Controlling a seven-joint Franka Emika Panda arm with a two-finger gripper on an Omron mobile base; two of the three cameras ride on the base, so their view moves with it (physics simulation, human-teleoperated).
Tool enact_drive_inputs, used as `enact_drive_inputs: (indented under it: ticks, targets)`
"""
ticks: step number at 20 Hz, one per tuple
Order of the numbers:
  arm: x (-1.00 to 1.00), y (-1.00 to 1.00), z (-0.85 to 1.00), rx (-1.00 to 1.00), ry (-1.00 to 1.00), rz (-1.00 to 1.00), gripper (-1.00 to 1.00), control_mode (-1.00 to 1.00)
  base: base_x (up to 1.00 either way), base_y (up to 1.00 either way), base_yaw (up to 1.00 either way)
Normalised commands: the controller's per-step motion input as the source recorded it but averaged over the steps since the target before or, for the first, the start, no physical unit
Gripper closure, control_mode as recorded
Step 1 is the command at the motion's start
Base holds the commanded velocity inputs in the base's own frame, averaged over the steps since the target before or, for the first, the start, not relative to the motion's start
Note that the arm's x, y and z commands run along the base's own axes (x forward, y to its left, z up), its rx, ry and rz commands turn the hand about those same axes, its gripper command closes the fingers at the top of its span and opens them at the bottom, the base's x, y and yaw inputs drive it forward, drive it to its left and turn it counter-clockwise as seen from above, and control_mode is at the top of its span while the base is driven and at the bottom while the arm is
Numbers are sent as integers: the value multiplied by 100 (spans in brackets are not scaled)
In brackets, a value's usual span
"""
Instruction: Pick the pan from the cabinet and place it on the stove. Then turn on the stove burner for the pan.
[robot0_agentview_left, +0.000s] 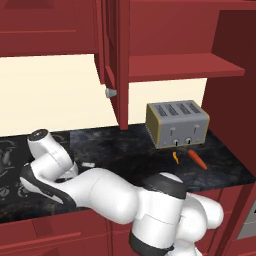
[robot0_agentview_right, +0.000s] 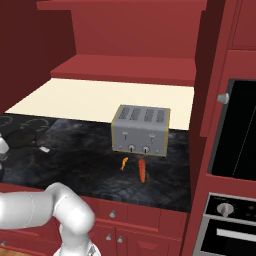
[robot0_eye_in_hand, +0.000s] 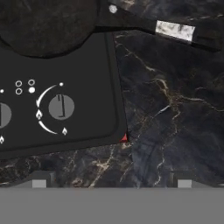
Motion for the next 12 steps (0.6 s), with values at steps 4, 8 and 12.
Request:
enact_drive_inputs:
  ticks: [4, 8, 12]
  targets:
    - [24, 1, -19, 0, 3, 0, -100, -100, 0, 0, 0]
    - [17, 7, -18, 0, 6, 0, -100, -100, 0, 0, 0]
    - [11, 13, -19, 0, 8, 0, -100, -100, 0, 0, 0]
